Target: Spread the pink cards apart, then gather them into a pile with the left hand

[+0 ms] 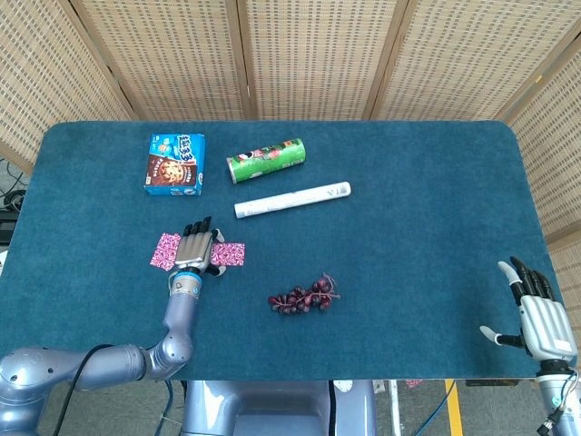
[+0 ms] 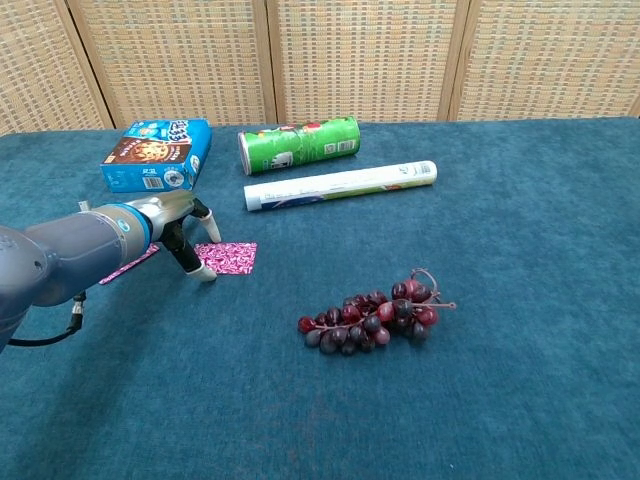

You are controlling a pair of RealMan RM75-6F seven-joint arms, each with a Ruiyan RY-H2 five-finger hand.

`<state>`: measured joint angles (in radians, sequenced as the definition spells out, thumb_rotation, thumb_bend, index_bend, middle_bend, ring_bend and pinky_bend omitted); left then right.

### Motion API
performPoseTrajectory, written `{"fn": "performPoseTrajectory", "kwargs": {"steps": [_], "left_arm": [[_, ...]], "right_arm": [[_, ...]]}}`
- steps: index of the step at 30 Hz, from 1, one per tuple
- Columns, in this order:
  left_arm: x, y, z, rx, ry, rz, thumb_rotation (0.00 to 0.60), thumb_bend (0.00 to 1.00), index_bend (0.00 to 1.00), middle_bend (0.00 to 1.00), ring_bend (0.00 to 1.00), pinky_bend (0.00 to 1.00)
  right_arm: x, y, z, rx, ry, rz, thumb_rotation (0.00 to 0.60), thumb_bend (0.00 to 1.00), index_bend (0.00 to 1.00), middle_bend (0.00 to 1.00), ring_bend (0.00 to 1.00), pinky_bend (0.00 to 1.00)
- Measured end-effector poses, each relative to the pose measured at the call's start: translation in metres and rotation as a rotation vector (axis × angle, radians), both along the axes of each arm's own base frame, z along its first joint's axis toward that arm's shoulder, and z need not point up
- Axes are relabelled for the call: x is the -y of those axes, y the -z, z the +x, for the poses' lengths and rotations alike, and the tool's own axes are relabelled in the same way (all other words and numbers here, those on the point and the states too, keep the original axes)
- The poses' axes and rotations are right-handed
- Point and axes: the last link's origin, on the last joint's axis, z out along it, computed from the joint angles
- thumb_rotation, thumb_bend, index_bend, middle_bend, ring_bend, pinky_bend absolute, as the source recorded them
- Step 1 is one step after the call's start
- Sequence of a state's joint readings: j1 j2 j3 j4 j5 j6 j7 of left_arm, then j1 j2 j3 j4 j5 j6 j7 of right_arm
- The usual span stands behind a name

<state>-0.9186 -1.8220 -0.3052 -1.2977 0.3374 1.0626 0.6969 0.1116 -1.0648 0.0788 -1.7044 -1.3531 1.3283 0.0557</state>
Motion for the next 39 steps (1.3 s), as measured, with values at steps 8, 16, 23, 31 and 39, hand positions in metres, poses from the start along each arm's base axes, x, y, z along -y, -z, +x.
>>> {"fn": "performPoseTrajectory", "kwargs": {"steps": [8,16,23,31,39], "left_arm": [[0.0,0.002,-0.002,-0.01,0.001,0.001,0.6,0.27,0.65,0.0,0.0,0.0],[0.001,0.004,-0.003,-0.004,0.01,0.023,0.6,0.27,0.72,0.0,0.0,0.0],[0.0,0.002,-0.004,0.002,0.01,0.051,0.6,0.27,0.73,0.0,0.0,0.0],[-0.003,-0.006,-0.008,0.007,-0.004,0.065,0.6,0.27,0.73,0.0,0.0,0.0],[-0.01,-0.031,-0.02,0.071,-0.136,0.141,0.6,0.27,0.73,0.0,0.0,0.0]], "right_arm": [[0.0,0.0,0.0,0.0,-0.001,0.0,0.6,0.13,0.07,0.0,0.0,0.0],[0.0,0.0,0.0,0.003,0.0,0.0,0.6,0.13,0.07,0.0,0.0,0.0],[0.0,0.0,0.0,0.004,0.0,0.001,0.6,0.13,0.07,0.0,0.0,0.0],[0.0,0.0,0.0,0.004,0.002,0.002,0.6,0.13,0.07,0.0,0.0,0.0],[0.0,0.0,0.0,0.004,0.0,0.005,0.6,0.13,0.07,0.0,0.0,0.0]]}}
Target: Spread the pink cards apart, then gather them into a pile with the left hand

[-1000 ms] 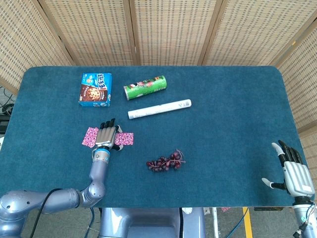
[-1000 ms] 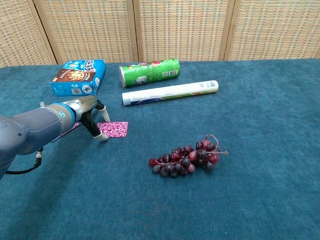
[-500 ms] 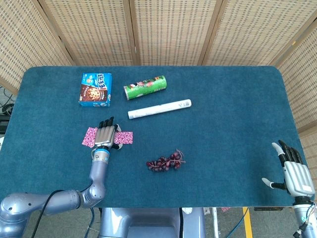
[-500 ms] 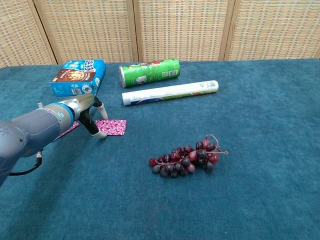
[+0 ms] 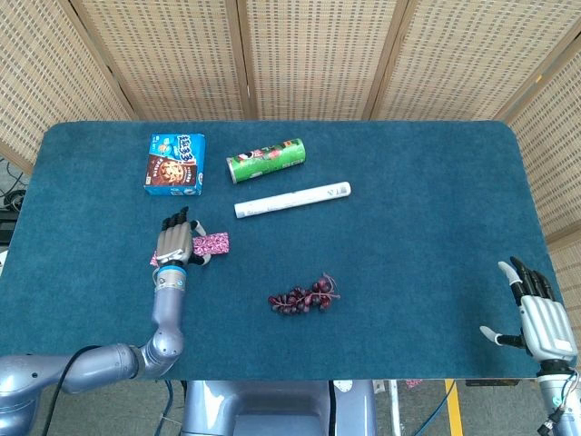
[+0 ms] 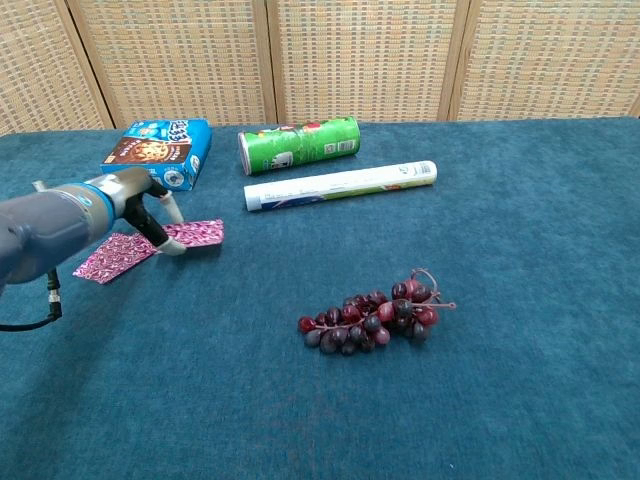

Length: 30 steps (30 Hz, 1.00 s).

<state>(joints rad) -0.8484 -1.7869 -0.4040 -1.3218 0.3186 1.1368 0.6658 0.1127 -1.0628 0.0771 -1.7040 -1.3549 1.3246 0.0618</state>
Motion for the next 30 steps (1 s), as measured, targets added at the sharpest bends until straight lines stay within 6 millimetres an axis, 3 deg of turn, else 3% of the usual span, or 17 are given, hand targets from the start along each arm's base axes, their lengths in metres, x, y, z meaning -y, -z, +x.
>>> {"fn": "performPoseTrajectory", "kwargs": {"steps": [11,23,30], "left_arm": [[-0.006,-0.05,-0.023,0.084,-0.286,0.083,0.6,0.27,0.73,0.0,0.0,0.0],[-0.002,-0.057,-0.028,0.238,-0.561,0.087,0.6,0.3,0.73,0.0,0.0,0.0],[-0.005,-0.054,-0.024,0.208,-0.595,0.107,0.6,0.3,0.73,0.0,0.0,0.0]], "right_arm": [[0.0,0.001,0.001,-0.001,-0.003,0.003,0.6,0.13,0.07,0.0,0.0,0.0],[0.0,0.0,0.001,0.004,-0.005,0.003,0.6,0.13,0.07,0.0,0.0,0.0],[0.0,0.0,0.0,0.008,-0.006,0.004,0.6,0.13,0.07,0.0,0.0,0.0]]}}
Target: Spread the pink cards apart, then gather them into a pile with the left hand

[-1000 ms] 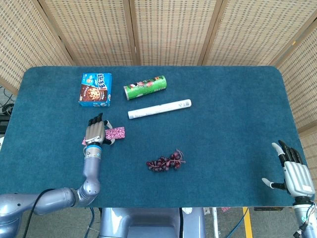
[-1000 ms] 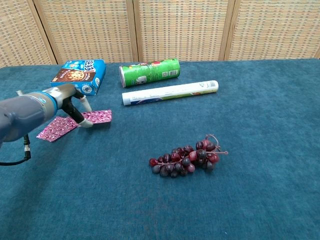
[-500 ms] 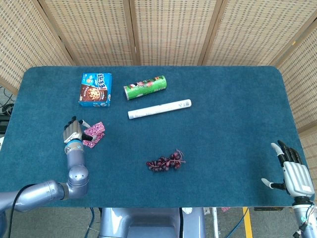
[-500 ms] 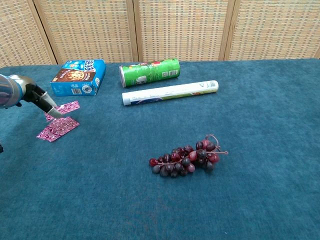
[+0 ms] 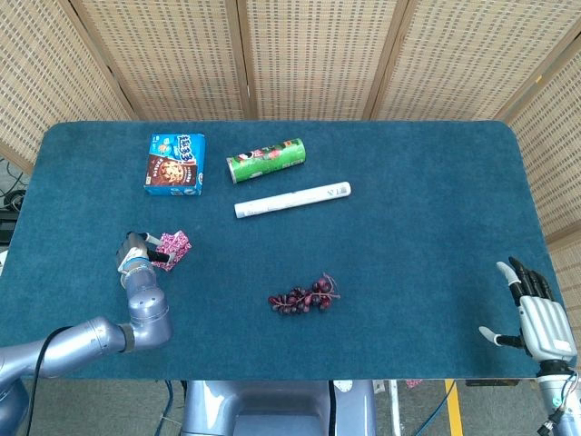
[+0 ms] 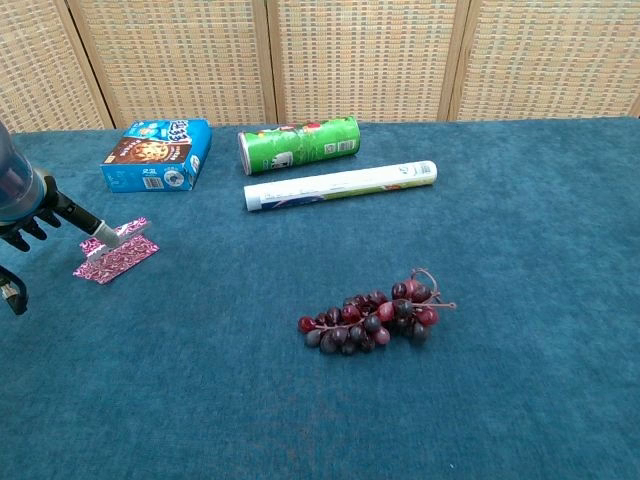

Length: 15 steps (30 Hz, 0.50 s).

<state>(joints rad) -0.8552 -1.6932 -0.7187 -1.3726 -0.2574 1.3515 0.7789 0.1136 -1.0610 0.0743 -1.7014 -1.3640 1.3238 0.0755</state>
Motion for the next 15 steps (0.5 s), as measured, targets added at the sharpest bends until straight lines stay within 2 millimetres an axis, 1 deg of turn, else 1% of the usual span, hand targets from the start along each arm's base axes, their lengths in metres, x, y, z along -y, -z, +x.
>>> {"fn": "performPoseTrajectory", "kwargs": {"steps": [11,15], "left_arm": [[-0.004,0.009,-0.012,-0.036,-0.039,-0.006,0.6,0.3,0.73,0.0,0.0,0.0],[-0.008,0.011,-0.013,-0.017,-0.047,0.003,0.6,0.3,0.73,0.0,0.0,0.0]], "right_arm": [[0.0,0.0,0.0,0.001,0.002,0.003,0.6,0.13,0.07,0.0,0.0,0.0],[0.0,0.0,0.0,0.002,0.003,0.004,0.6,0.13,0.07,0.0,0.0,0.0]]}}
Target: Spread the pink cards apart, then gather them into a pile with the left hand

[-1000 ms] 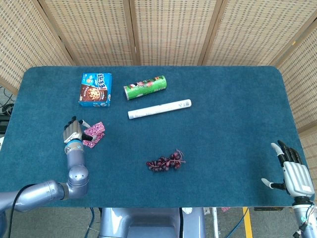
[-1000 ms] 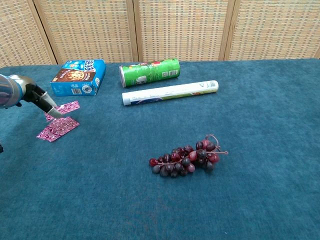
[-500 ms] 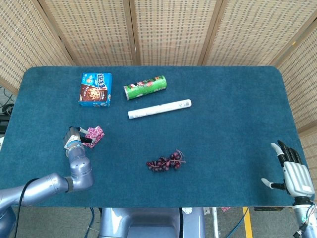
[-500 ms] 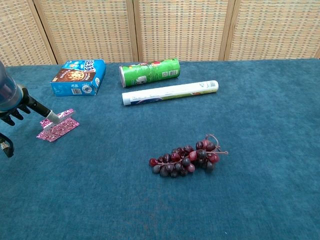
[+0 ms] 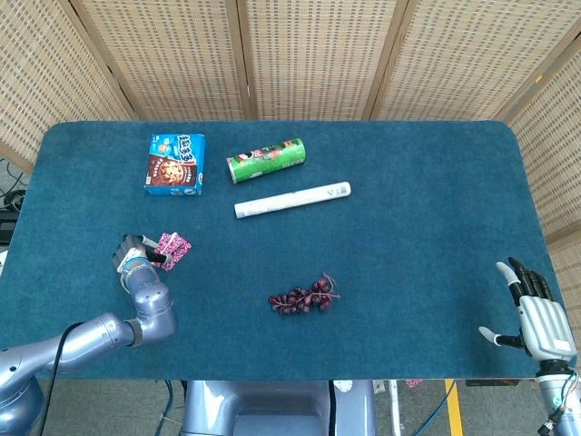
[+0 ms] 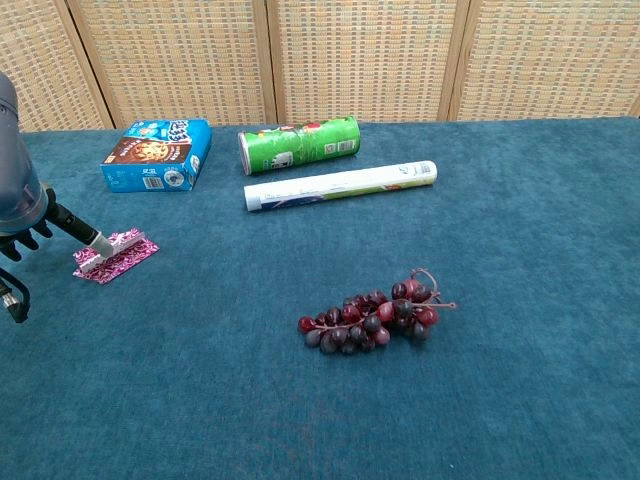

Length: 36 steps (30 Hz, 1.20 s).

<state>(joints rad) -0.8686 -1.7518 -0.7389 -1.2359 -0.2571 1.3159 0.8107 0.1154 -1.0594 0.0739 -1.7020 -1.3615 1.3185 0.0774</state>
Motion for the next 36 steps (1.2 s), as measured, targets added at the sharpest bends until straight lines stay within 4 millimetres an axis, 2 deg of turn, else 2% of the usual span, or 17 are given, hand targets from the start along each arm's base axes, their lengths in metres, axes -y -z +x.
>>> {"fn": "performPoseTrajectory", "kwargs": {"steps": [10,13,16,22,27,29,36], "left_arm": [[-0.0023,-0.0001,0.0021,0.045,0.003,0.007,0.6,0.29,0.68,0.0,0.0,0.0],[-0.0021,-0.0009,0.0023,0.042,0.006,0.006,0.6,0.28,0.62,0.0,0.0,0.0],[-0.0015,-0.0001,0.0033,0.044,0.012,-0.003,0.6,0.27,0.51,0.0,0.0,0.0],[-0.0005,0.0011,0.0035,0.042,0.012,-0.013,0.6,0.27,0.44,0.0,0.0,0.0],[-0.0002,0.0002,0.0034,0.037,0.014,-0.011,0.6,0.25,0.26,0.0,0.0,0.0],[-0.0002,-0.0008,0.003,0.039,0.013,-0.005,0.6,0.24,0.22,0.0,0.0,0.0],[0.0003,-0.0045,0.0026,0.041,0.015,-0.007,0.6,0.22,0.19,0.0,0.0,0.0]], "right_arm": [[-0.0001,-0.0001,-0.0003,0.001,0.0,0.001,0.6,0.13,0.07,0.0,0.0,0.0],[-0.0001,-0.0001,-0.0002,0.001,0.0,0.001,0.6,0.13,0.07,0.0,0.0,0.0],[-0.0001,-0.0001,-0.0002,0.0,0.0,0.001,0.6,0.13,0.07,0.0,0.0,0.0],[-0.0001,0.0,-0.0001,0.0,0.0,0.001,0.6,0.13,0.07,0.0,0.0,0.0],[-0.0001,-0.0001,-0.0003,0.0,0.0,0.001,0.6,0.13,0.07,0.0,0.0,0.0],[-0.0001,-0.0001,-0.0003,0.0,-0.001,0.001,0.6,0.13,0.07,0.0,0.0,0.0],[-0.0002,-0.0001,-0.0001,-0.002,-0.002,0.002,0.6,0.13,0.07,0.0,0.0,0.0]]}}
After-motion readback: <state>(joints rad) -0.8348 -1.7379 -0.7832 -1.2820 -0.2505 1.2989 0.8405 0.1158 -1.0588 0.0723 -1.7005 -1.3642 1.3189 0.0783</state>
